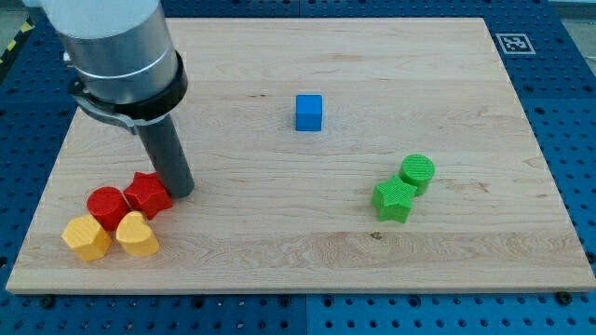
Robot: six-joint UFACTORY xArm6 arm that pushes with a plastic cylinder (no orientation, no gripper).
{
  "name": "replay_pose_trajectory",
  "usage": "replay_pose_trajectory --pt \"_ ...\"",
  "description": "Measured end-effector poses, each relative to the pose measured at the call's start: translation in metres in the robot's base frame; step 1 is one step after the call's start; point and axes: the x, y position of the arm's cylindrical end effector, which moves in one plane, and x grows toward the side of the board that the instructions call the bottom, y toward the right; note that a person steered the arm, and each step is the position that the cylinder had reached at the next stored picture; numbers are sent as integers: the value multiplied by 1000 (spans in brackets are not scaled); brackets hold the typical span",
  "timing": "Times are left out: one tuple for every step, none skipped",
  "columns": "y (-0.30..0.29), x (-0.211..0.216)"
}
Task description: Push the blue cube towards the top left
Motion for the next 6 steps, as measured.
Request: replay_pose_trajectory --pt "16 -24" --pt "68 -50" --pt "115 -48" --pt "115 -48" --pt "112 -49" --pt "107 -54"
